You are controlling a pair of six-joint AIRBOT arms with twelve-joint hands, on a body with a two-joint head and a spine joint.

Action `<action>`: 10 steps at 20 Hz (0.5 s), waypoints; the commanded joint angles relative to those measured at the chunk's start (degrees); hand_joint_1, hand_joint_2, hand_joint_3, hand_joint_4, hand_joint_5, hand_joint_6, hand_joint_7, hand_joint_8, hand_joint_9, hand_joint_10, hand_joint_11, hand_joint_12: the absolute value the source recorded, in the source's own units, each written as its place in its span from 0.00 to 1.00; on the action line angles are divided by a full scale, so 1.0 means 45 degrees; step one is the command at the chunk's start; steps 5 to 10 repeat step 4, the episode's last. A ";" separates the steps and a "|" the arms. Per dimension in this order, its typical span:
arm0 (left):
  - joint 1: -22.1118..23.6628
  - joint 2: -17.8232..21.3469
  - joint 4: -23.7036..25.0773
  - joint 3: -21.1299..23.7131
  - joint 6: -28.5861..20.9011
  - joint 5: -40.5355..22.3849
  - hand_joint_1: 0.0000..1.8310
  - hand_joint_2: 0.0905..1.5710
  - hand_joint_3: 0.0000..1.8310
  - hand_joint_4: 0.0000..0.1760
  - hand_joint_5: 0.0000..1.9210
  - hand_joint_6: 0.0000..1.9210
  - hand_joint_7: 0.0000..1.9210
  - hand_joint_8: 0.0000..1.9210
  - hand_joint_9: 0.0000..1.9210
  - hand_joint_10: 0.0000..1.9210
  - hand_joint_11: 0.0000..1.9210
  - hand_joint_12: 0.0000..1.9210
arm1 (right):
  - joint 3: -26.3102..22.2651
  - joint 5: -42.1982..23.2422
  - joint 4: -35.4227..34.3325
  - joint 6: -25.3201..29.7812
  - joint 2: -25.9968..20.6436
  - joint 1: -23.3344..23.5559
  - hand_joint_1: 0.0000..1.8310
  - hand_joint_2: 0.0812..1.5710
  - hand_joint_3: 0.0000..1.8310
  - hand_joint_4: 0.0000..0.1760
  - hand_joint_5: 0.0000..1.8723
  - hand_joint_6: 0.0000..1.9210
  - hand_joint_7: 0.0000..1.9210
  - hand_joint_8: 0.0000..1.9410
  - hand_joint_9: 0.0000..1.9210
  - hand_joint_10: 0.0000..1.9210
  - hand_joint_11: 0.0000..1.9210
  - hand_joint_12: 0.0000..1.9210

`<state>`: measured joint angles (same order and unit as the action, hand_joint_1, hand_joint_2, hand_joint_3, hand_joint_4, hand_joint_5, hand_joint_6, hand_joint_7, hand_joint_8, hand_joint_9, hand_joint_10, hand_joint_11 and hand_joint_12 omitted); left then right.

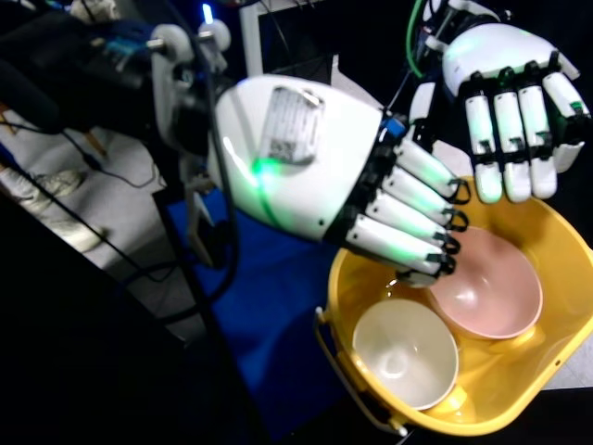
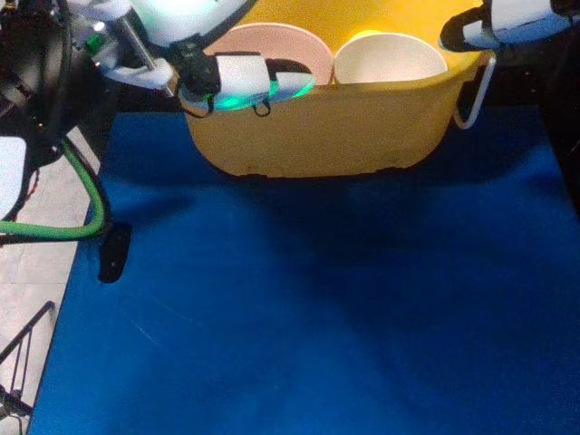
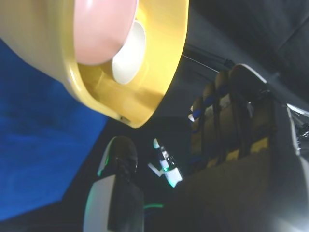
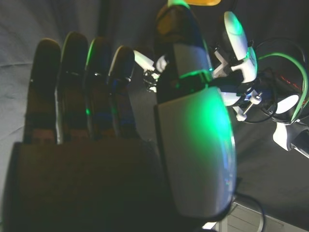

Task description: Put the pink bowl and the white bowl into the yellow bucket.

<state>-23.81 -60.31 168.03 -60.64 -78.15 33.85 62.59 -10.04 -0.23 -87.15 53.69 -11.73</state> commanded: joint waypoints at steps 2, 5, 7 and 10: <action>0.0087 0.0221 0.0592 -0.0088 -0.0843 0.1762 0.21 0.69 0.00 0.00 0.23 0.00 0.28 0.00 0.26 0.12 0.01 0.82 | -0.0045 -0.2186 -0.0079 0.0042 -0.0081 -0.0008 0.45 0.65 0.00 0.00 0.17 0.51 0.18 0.42 0.11 0.54 0.00 0.81; 0.0100 0.0428 0.1011 -0.0177 -0.2167 0.2090 0.24 0.68 0.00 0.00 0.22 0.00 0.26 0.00 0.23 0.10 0.00 0.77 | -0.0263 -0.2813 -0.0113 0.0044 -0.0379 -0.0053 0.45 0.65 0.00 0.00 0.17 0.50 0.19 0.42 0.11 0.56 0.00 0.83; 0.0100 0.0428 0.1011 -0.0177 -0.2167 0.2090 0.24 0.68 0.00 0.00 0.22 0.00 0.26 0.00 0.23 0.10 0.00 0.77 | -0.0263 -0.2813 -0.0113 0.0044 -0.0379 -0.0053 0.45 0.65 0.00 0.00 0.17 0.50 0.19 0.42 0.11 0.56 0.00 0.83; 0.0100 0.0428 0.1011 -0.0177 -0.2167 0.2090 0.24 0.68 0.00 0.00 0.22 0.00 0.26 0.00 0.23 0.10 0.00 0.77 | -0.0263 -0.2813 -0.0113 0.0044 -0.0379 -0.0053 0.45 0.65 0.00 0.00 0.17 0.50 0.19 0.42 0.11 0.56 0.00 0.83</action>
